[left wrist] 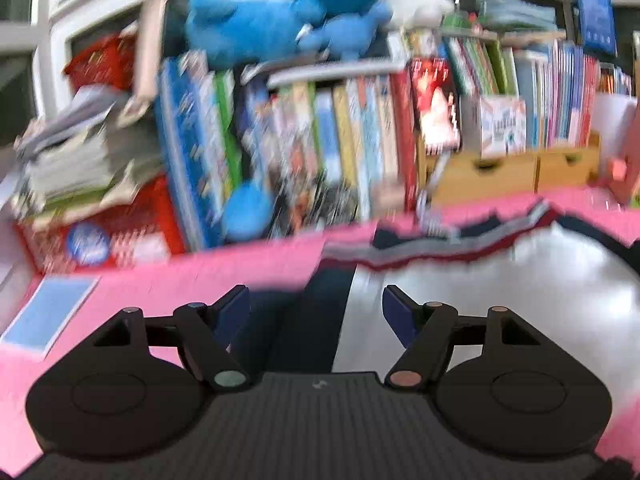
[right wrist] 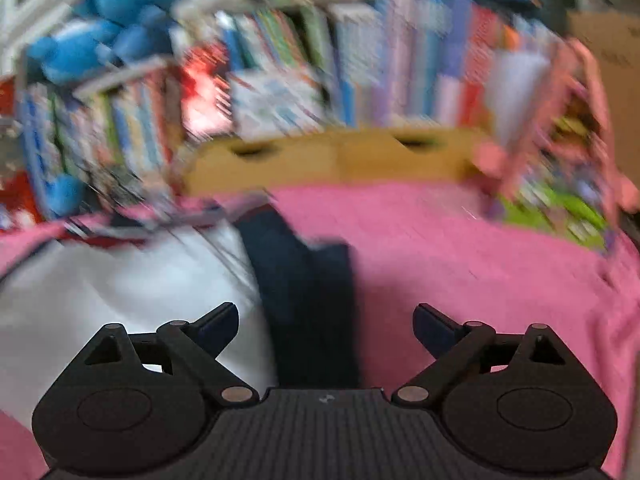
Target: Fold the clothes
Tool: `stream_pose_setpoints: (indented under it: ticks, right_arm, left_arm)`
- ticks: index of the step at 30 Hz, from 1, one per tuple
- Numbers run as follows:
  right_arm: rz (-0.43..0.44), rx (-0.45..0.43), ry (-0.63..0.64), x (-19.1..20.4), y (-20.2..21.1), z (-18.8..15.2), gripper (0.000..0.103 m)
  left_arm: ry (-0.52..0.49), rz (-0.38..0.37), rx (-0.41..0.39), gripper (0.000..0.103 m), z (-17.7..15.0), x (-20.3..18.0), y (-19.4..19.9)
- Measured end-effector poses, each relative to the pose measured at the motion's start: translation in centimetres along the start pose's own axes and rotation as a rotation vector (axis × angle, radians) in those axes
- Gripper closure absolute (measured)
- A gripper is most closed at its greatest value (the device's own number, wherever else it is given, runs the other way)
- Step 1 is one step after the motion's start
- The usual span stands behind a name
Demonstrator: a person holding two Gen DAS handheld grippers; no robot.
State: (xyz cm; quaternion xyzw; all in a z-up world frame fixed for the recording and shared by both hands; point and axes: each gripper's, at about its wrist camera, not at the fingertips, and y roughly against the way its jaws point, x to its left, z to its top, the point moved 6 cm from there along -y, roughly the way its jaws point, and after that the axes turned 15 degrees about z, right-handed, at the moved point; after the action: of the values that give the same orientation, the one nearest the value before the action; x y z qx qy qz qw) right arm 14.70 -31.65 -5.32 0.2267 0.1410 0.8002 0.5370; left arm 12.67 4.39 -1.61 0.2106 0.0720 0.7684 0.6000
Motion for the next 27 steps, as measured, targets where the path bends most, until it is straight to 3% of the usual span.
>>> stream_pose_setpoints:
  ticks: [3,5,7,9,13,19,21,23,25,27]
  right_arm:
    - [0.043,0.028,0.030,2.5,-3.8,2.1,0.058]
    - [0.066,0.057,0.019,4.0,-6.8,3.3,0.067]
    - [0.049,0.078,0.020,4.3,-9.1,3.9,0.067]
    - [0.029,0.100,0.022,4.4,-11.2,4.2,0.067]
    - [0.010,0.149,-0.039,2.2,-14.1,3.1,0.068]
    - [0.012,0.123,-0.016,1.8,-14.7,2.2,0.067]
    - [0.008,0.128,-0.006,2.0,-14.6,2.4,0.066]
    - [-0.008,0.134,0.002,2.2,-13.9,2.5,0.059]
    - [-0.040,0.124,0.000,2.5,-12.1,2.5,0.031]
    - [-0.032,0.077,0.022,3.2,-9.0,2.2,0.022]
  left_arm:
    - [-0.092,-0.004,0.060,0.037,0.8,-3.4,-4.2]
    - [-0.159,0.038,0.087,0.049,0.2,-5.3,-7.0]
    - [-0.174,0.070,0.112,0.058,-0.8,-5.4,-8.9]
    - [-0.149,0.081,0.138,0.057,-2.1,-4.5,-10.4]
    - [-0.095,0.084,0.172,0.043,-3.5,-2.8,-12.1]
    - [-0.020,0.070,0.220,0.028,-3.5,-1.7,-12.8]
    - [-0.047,0.083,0.207,0.028,-3.2,-1.6,-12.5]
    - [-0.069,0.098,0.175,0.030,-3.0,-1.0,-11.1]
    - [-0.058,0.111,0.139,0.030,-2.8,0.0,-9.1]
    - [-0.005,0.073,0.112,0.030,-2.5,0.9,-6.3]
